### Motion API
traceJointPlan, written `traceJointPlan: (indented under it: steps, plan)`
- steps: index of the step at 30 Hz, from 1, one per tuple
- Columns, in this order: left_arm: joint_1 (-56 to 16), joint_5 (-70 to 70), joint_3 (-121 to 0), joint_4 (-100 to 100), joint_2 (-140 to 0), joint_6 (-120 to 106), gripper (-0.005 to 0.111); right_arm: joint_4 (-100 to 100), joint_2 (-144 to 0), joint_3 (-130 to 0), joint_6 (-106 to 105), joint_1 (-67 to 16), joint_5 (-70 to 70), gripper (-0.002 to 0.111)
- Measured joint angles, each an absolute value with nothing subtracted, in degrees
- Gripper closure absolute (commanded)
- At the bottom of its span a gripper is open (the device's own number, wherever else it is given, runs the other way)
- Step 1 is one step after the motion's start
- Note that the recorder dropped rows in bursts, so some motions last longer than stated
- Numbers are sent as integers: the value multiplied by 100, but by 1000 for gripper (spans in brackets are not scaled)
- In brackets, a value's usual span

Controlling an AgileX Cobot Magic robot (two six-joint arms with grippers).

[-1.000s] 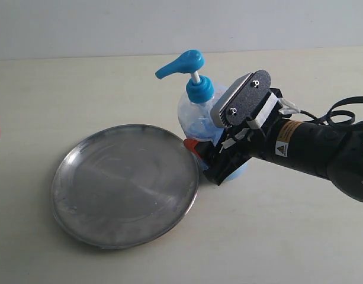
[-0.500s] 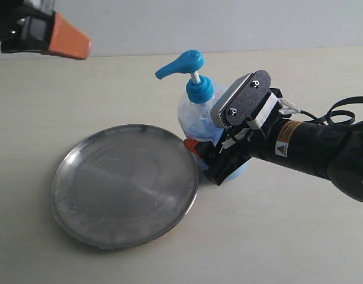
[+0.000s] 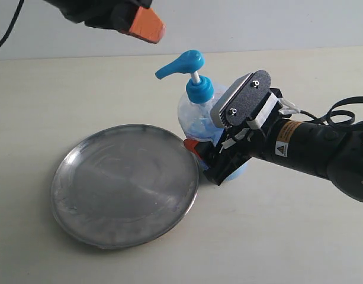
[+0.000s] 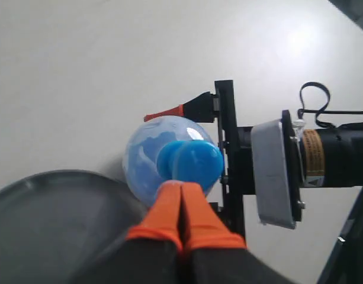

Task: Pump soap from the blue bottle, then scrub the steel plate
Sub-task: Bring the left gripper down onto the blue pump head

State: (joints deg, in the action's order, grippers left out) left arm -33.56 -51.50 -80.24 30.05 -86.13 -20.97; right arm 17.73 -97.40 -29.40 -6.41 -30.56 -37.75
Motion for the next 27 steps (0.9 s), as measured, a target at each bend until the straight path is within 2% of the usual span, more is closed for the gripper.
traceJointPlan:
  steps: [8, 27]
  plan:
    - [-3711, -5221, -8588, 2477, -8987, -2060, 106, 1773, -9740, -2940, -641, -3056, -3775, 108]
    - [-3896, -5231, -8612, 2466, -9084, -1880, 106, 1773, -9740, -2940, -641, -3056, -3775, 108]
